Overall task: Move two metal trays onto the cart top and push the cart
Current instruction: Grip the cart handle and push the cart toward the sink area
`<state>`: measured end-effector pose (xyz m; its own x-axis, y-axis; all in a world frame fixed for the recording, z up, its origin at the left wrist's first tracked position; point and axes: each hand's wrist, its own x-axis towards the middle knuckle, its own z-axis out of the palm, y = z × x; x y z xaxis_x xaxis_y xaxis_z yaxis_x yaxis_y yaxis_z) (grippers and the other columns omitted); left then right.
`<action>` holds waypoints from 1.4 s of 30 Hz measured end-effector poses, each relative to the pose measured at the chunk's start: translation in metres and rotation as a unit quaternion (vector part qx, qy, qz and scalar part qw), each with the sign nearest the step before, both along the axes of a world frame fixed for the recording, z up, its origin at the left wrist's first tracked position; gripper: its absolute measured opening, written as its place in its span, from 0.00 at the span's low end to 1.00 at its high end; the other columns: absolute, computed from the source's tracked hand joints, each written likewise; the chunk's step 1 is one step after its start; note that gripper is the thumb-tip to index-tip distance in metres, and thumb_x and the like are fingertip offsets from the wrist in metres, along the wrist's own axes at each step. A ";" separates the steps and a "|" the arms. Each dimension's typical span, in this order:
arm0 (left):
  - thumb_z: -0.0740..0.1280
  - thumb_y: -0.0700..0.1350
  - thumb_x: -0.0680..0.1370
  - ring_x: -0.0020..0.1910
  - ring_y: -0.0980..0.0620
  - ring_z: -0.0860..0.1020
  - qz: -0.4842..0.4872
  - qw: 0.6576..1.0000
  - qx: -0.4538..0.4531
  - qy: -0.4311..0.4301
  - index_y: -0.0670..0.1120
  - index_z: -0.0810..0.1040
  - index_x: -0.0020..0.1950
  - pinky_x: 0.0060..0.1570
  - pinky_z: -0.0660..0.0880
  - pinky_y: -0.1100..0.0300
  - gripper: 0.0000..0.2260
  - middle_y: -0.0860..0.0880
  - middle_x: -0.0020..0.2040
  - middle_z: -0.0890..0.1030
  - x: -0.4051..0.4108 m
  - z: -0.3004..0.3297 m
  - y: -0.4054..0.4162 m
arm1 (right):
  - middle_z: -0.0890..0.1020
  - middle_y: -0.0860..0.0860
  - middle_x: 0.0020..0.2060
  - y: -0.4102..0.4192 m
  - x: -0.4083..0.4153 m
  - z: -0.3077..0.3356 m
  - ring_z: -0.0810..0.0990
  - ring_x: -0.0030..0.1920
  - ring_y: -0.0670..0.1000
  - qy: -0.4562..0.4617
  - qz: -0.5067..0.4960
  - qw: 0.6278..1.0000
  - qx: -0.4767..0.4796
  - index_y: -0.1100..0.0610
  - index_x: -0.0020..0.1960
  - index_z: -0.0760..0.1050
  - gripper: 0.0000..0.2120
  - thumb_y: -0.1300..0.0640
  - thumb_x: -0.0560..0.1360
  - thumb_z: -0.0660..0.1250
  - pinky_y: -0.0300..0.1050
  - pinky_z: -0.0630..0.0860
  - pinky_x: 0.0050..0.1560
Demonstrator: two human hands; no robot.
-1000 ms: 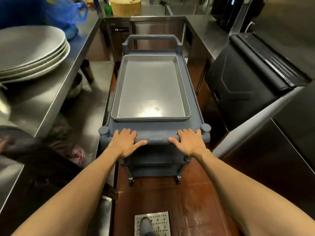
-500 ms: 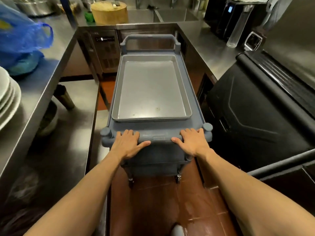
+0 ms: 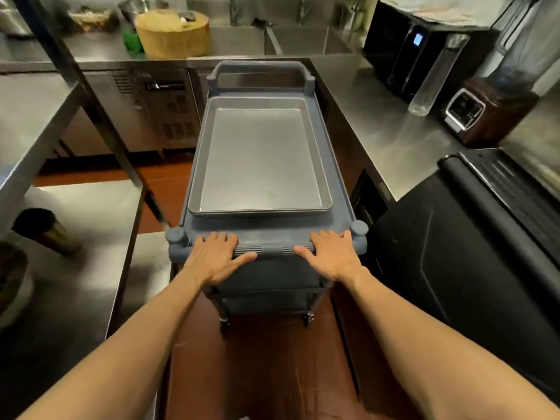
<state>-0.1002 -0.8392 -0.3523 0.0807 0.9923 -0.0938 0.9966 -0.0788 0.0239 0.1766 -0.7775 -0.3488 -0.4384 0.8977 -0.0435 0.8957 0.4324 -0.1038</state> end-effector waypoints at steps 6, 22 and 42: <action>0.39 0.76 0.71 0.51 0.46 0.76 -0.014 1.000 0.008 -0.012 0.51 0.73 0.50 0.52 0.70 0.47 0.36 0.46 0.51 0.80 -0.005 -0.004 0.090 | 0.79 0.53 0.42 0.088 -0.004 0.006 0.76 0.46 0.56 0.000 -0.006 1.000 -0.013 0.51 0.38 0.65 0.25 0.31 0.76 0.47 0.60 0.64 0.55; 0.36 0.76 0.71 0.55 0.46 0.75 0.012 1.000 -0.002 -0.009 0.49 0.75 0.56 0.56 0.69 0.46 0.40 0.46 0.54 0.79 0.012 -0.003 0.217 | 0.73 0.48 0.36 0.224 0.008 0.004 0.70 0.40 0.52 0.004 -0.013 1.000 -0.011 0.49 0.37 0.67 0.27 0.29 0.75 0.44 0.57 0.64 0.53; 0.37 0.74 0.73 0.51 0.47 0.75 0.025 0.999 0.025 0.001 0.49 0.74 0.55 0.52 0.69 0.48 0.38 0.47 0.52 0.79 0.049 -0.002 0.291 | 0.80 0.51 0.41 0.310 0.040 -0.003 0.76 0.46 0.54 -0.009 0.007 1.000 0.013 0.52 0.43 0.75 0.31 0.30 0.76 0.43 0.57 0.64 0.55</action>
